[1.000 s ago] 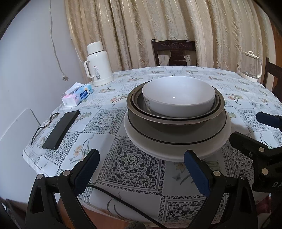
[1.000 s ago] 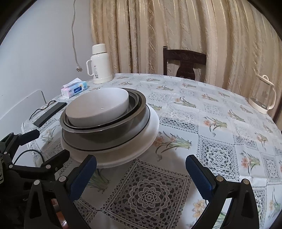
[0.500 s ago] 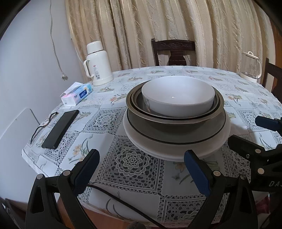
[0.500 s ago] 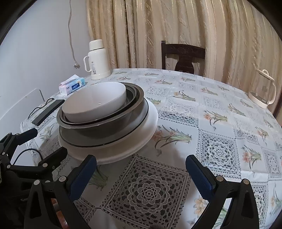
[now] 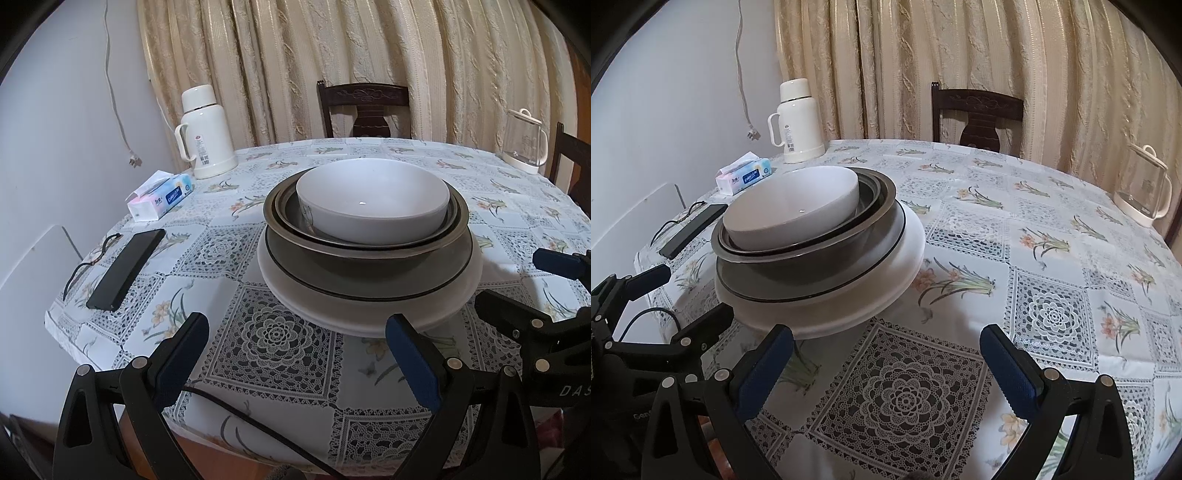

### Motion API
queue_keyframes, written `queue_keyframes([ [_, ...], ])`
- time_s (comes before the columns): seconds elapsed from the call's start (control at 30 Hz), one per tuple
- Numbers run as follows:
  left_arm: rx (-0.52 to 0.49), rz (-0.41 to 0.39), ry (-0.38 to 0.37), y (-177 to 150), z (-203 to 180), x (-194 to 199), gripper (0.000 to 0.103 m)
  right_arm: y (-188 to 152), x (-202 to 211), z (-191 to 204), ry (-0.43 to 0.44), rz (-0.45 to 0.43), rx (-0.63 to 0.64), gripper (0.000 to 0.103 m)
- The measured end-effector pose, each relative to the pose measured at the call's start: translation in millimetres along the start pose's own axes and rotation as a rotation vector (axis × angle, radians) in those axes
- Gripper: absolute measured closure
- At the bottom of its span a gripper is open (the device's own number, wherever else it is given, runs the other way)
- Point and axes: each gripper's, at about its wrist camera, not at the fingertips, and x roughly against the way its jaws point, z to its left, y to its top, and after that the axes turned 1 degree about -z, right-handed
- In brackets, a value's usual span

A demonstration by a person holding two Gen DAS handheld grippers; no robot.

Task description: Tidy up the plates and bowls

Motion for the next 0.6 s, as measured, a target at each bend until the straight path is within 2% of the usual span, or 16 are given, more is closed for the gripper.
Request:
queue_keyframes([
  [0.6, 0.003, 0.000, -0.002, -0.5, -0.1, -0.2, 0.006, -2.3, -2.1, -3.1, -0.006, 0.008, -0.006, 0.000],
])
